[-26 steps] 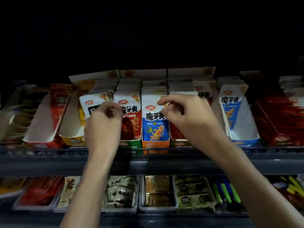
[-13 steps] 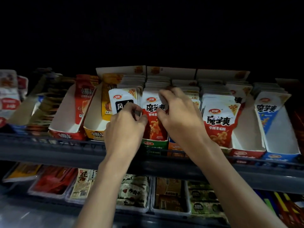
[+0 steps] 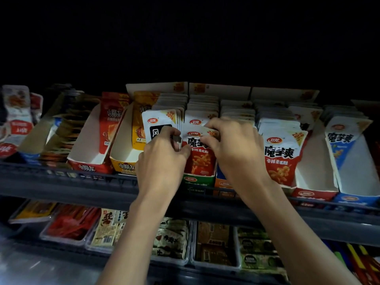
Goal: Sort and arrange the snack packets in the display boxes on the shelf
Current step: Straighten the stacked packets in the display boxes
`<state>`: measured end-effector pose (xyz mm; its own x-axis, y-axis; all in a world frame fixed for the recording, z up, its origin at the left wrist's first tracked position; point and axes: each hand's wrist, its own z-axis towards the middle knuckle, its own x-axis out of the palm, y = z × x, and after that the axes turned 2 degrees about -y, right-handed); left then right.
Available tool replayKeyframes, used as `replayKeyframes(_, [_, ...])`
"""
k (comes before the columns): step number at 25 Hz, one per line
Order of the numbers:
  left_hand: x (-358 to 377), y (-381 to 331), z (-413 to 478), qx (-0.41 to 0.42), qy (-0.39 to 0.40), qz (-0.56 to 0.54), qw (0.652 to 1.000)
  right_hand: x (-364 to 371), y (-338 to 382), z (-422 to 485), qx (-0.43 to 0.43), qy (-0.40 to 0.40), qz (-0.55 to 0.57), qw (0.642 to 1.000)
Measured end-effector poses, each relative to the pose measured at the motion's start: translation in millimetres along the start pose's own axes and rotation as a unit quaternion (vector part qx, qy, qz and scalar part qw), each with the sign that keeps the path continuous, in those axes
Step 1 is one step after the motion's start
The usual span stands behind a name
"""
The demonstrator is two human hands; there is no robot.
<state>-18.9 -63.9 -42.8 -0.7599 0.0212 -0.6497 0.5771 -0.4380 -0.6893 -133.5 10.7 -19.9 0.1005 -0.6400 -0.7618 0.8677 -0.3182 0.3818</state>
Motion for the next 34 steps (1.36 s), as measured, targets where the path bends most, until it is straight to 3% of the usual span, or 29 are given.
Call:
replayKeyframes(2, [1.5,1.2,0.8,0.011,-0.011,0.016,1.0,4.8,-3.4,-1.0,0.015,0.014,0.023,1.0])
replayKeyframes(4, [0.3,-0.1,1.6,0.027,-0.025,-0.009,0.999,-1.2,-3.8,-0.9,0.045,0.013,0.155,0.987])
replayKeyframes(7, [-7.4,-10.2,-1.5,0.07,-0.036,-0.201,0.976,-31.9,-5.1,3.5,0.076,-0.061,0.338,0.936])
replayKeyframes(10, [-15.0,-26.2,-11.4,0.083,0.035,-0.358,0.929,-67.2,-8.2,2.0,0.098,-0.118,0.464,0.872])
replayKeyframes(12, [-15.7,-34.4,-17.2,0.091,0.099,-0.391,0.91,-78.9,-11.2,-2.5,0.134,-0.093,0.523,0.837])
replayKeyframes(15, [-13.5,-42.0,-22.4,0.093,0.174,-0.412,0.89,-84.8,-19.0,-7.9,0.168,-0.035,0.555,0.814])
replayKeyframes(19, [-3.9,-52.3,-30.9,0.102,0.23,-0.416,0.874,-95.9,-35.9,-13.2,0.188,-0.012,0.554,0.811])
replayKeyframes(22, [4.1,-60.4,-36.7,0.117,0.242,-0.404,0.874,-100.9,-55.9,-16.6,0.204,-0.019,0.522,0.828])
replayKeyframes(31, [28.4,-87.3,-54.9,0.163,0.217,-0.348,0.897,-140.1,-101.8,-32.4,0.219,0.046,0.427,0.876])
replayKeyframes(34, [39.6,-96.6,-62.6,0.165,0.214,-0.329,0.905,-148.9,-111.1,-36.9,0.215,0.018,0.415,0.884])
